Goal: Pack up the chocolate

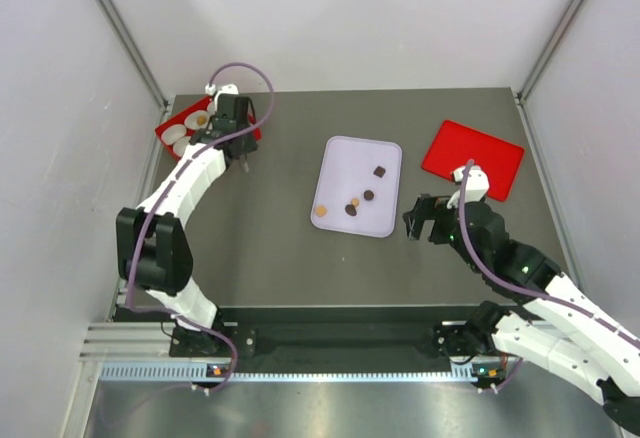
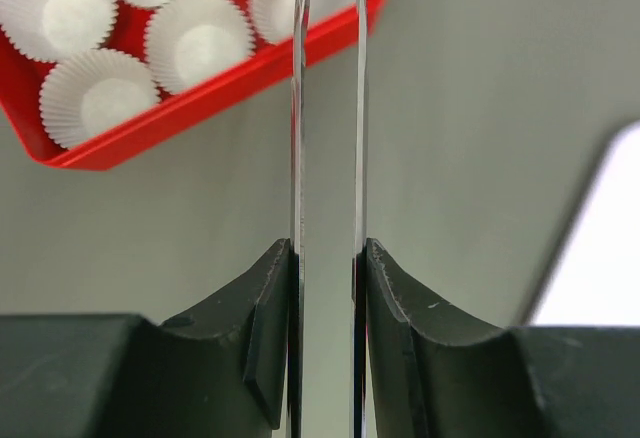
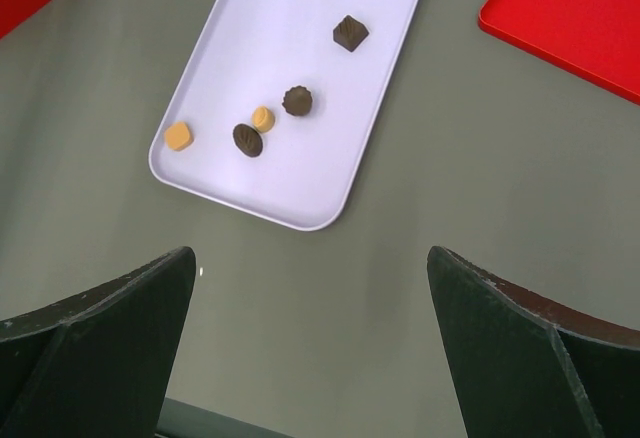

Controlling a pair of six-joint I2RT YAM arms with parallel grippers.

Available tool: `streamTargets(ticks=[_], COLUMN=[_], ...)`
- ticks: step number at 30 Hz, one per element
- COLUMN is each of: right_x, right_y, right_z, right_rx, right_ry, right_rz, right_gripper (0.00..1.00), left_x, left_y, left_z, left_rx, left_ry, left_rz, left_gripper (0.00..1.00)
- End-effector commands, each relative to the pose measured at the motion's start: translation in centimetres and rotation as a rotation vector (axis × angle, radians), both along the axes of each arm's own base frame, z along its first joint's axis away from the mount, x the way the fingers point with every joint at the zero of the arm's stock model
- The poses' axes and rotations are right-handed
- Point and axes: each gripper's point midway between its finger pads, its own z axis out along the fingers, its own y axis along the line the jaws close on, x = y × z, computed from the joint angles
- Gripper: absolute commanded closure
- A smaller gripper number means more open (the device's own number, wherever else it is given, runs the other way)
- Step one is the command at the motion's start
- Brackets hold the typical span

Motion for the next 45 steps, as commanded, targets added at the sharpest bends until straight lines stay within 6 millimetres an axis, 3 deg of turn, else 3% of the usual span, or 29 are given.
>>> streamTargets(ticks=[1,10,15,17,23,36,45], right_x=[0.4,0.5,0.8,1.0,1.3,1.6,1.8], right_y=[0.1,0.4,0.6,0.8,1.1,1.1,1.2], right_z=[0.9,2.2,2.0,1.9,1.5,0.9,0.5], right_rx=[0.008,0.02,0.0,-0.004,-0.014,-0.04,-0.059], right_ry=[-0.04,-0.066,-0.062,-0.057,-0.052,-0.042,-0.031], right_rz=[0.0,0.016,0.018,0.019,0.021,0.019,0.015], right_gripper=[0.0,0.0,0.0,0.0,0.0,0.0,0.0], left_x=[3.1,6.0,6.6,6.6,6.8,7.2,7.8], left_y=[1.6,7.0,9.5,11.8,15.0,18.6,19.6], left_z=[1.8,0.2,0.5,0.6,0.7,-1.2,-3.0], left_rx=[-0.06,-0.07,-0.087,-0.081,-0.049,0.052,0.099], left_ry=[-0.1,-0.083,-0.105,-0.114,-0.127,-0.098,-0.066], left_rz=[0.047,0.164,0.225,0.273,0.334,0.397,0.413], left_gripper=[0.66,0.66,0.66,0.66,0.66,0.66,0.64])
